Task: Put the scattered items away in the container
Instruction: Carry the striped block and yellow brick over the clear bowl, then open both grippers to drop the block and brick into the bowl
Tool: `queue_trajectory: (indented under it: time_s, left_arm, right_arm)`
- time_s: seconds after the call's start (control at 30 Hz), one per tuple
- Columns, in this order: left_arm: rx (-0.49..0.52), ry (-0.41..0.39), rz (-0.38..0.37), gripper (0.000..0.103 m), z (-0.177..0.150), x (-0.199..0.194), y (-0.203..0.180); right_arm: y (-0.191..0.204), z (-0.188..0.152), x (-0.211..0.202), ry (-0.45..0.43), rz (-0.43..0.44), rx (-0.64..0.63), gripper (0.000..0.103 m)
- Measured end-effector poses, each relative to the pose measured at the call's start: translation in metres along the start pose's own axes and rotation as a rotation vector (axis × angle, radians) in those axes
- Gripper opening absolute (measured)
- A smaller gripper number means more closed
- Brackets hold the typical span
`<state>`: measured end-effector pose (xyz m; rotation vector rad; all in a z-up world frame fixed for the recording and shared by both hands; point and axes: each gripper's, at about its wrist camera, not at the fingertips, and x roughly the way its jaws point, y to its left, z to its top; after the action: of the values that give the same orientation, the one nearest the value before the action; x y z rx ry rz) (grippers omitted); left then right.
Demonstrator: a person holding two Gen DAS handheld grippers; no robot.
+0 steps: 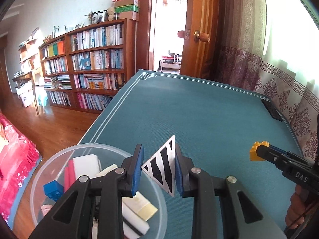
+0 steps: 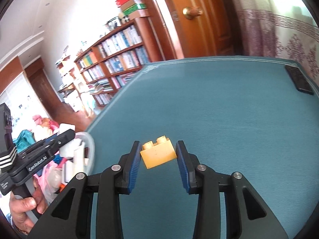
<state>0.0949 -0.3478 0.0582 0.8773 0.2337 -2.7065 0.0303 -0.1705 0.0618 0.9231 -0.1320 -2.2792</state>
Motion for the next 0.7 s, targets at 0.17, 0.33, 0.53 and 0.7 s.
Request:
queue_trajectory:
  time_s: [0.17,0.33,0.53,0.7]
  left_arm:
    - [-0.029,-0.009,0.048,0.033,-0.002,-0.008,0.031]
    - [-0.055,-0.002,0.088,0.033,-0.008,-0.011,0.057]
    - [-0.081,0.009,0.124,0.033,-0.016,-0.011,0.082]
    - [-0.109,0.013,0.148,0.033,-0.019,-0.012,0.098]
  right_arm:
    - [0.042,-0.001,0.013,0.02,0.077,-0.05,0.039]
    - [0.08,-0.006,0.025,0.047,0.148,-0.098,0.039]
    - [0.12,-0.02,0.037,0.095,0.239,-0.148,0.039]
    - [0.151,-0.031,0.041,0.125,0.311,-0.189,0.039]
